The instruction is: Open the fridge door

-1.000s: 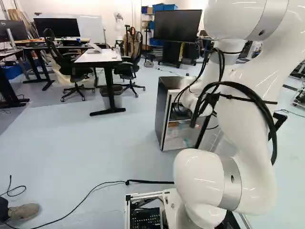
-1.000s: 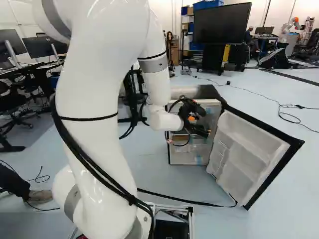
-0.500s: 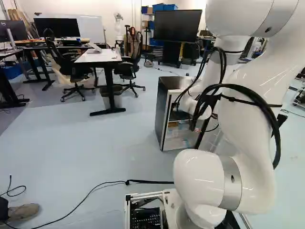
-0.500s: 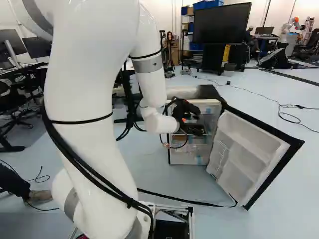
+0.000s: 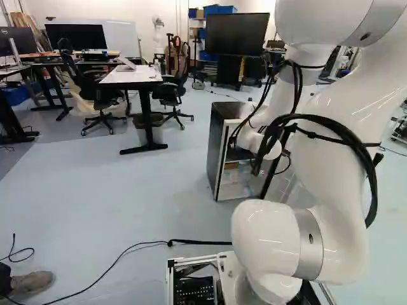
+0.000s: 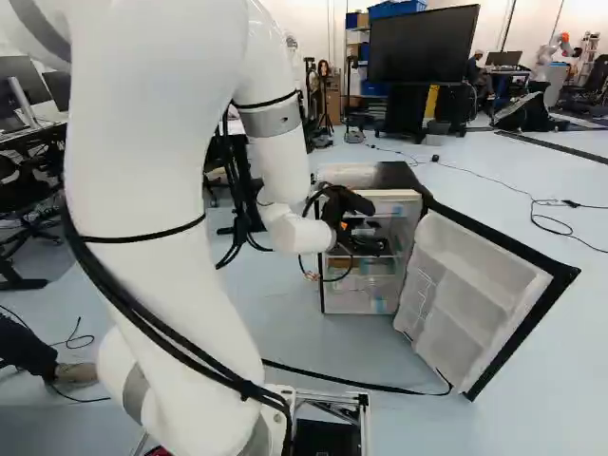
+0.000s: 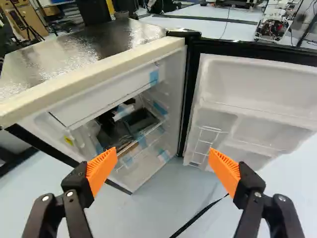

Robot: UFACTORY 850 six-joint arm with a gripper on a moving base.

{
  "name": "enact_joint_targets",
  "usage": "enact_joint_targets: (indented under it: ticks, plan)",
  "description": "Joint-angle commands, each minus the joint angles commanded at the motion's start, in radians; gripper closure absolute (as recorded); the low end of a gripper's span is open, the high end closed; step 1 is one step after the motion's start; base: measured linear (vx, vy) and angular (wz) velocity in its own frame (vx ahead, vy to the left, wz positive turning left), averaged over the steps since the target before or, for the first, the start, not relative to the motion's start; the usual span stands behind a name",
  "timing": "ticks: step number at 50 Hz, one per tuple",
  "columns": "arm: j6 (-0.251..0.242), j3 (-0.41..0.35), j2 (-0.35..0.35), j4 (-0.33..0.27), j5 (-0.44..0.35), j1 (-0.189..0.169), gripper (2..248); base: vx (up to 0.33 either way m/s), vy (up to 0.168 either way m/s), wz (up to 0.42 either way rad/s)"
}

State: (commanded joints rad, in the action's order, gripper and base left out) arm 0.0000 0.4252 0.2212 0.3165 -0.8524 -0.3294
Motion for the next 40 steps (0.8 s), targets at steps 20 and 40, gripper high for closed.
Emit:
enact_joint_targets:
  ticks: [20,40]
  plan:
    - [0.0,-0.067,-0.099,-0.063,-0.004,0.065,3,0.0,0.0,0.0]
    - [0.0,-0.163,-0.241,-0.152,-0.01,0.159,3,0.0,0.0,0.0]
